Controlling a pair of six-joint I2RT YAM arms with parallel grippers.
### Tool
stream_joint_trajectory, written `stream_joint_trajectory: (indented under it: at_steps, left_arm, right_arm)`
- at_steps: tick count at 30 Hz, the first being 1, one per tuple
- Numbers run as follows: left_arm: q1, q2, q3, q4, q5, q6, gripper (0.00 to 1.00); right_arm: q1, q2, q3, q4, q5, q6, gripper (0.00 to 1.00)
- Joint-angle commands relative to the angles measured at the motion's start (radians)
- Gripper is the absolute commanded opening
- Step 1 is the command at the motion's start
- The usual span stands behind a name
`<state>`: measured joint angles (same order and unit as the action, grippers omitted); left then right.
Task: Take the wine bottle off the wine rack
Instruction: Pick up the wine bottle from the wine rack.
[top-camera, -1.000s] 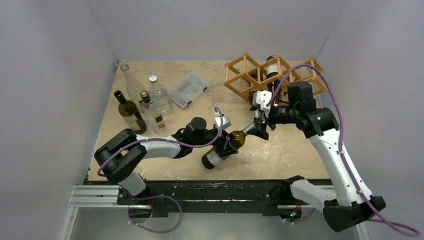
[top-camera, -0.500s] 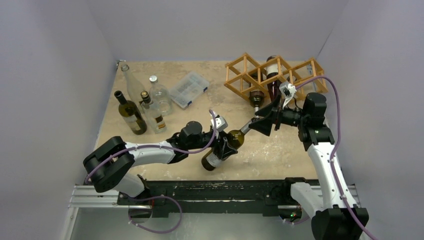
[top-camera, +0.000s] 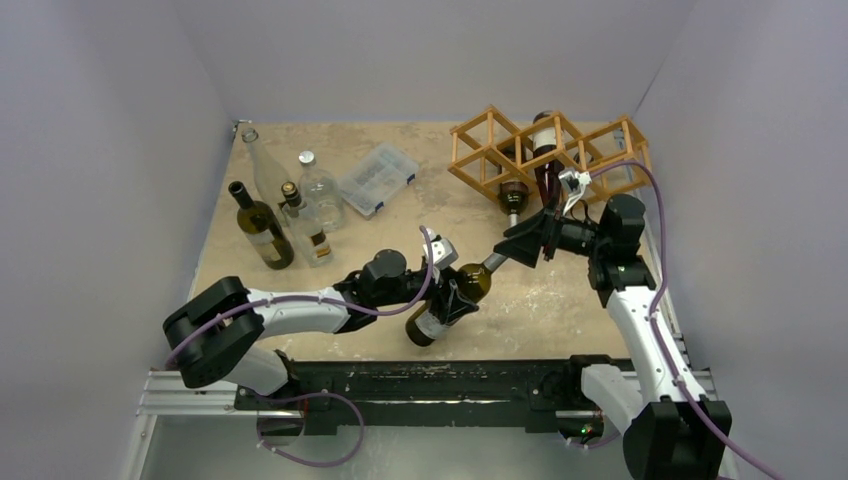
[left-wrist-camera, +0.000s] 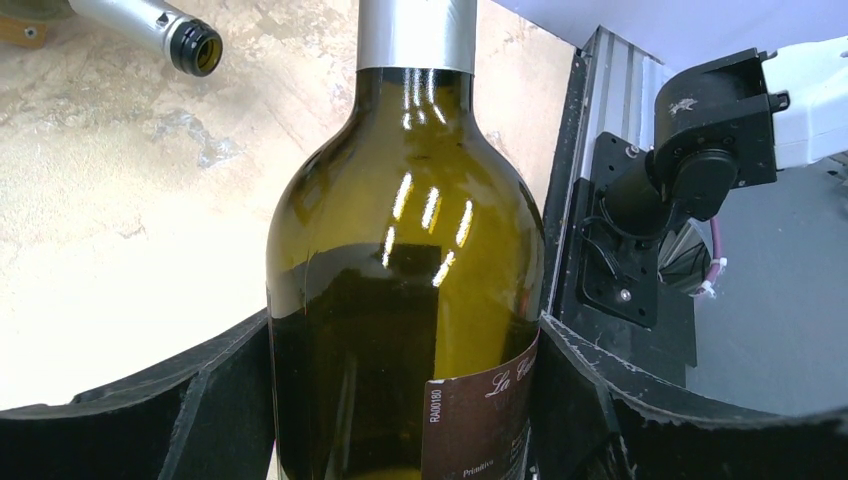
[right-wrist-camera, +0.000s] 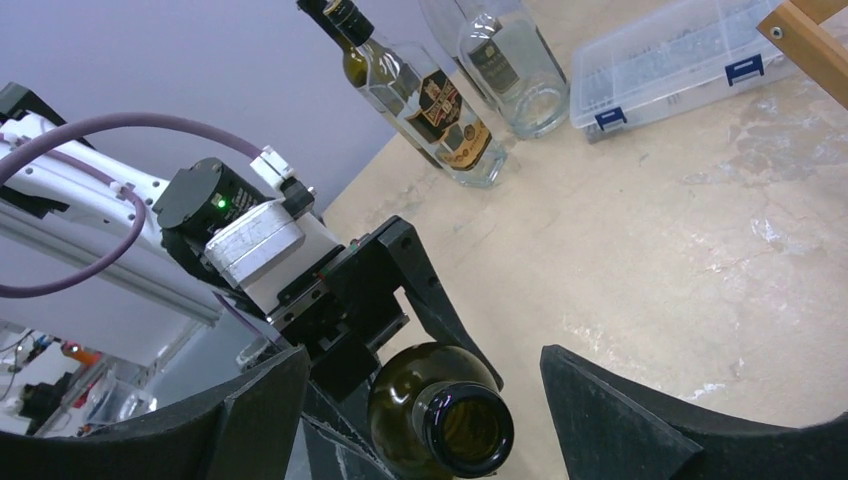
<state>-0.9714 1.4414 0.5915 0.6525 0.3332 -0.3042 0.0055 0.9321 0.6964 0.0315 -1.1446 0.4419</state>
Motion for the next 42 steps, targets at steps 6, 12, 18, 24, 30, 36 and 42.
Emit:
stream_joint_trajectory:
  at_steps: [6,12,18,24,30,36,42]
  left_arm:
    - [-0.019,-0.073,0.012,0.183,-0.06,-0.016,0.0]
    - [-0.023,-0.07,0.018,0.188,-0.077,-0.018,0.0]
    - [-0.03,-0.058,0.028,0.19,-0.093,-0.026,0.0]
    - [-0.037,-0.048,0.039,0.19,-0.106,-0.029,0.0]
    - [-0.039,-0.027,0.05,0.185,-0.115,-0.041,0.0]
    - [-0.039,0.0,0.08,0.145,-0.134,-0.086,0.28]
    - [-0.04,-0.002,0.102,0.103,-0.209,-0.141,0.76]
  right_arm:
    - [-0.002,0.02,-0.037,0.125,-0.034,0.104,0.75]
    - [-0.003,0.027,-0.048,0.171,-0.06,0.135,0.65]
    - [-0.004,0.028,-0.062,0.23,-0.082,0.186,0.58]
    - [0.008,0.041,-0.065,0.268,-0.091,0.213,0.46]
    - [0.017,0.047,-0.053,0.313,-0.111,0.221,0.05]
    - [0.02,0.057,0.009,0.292,-0.14,0.165,0.0]
    - [0.033,0.087,0.103,0.161,-0.13,0.011,0.0]
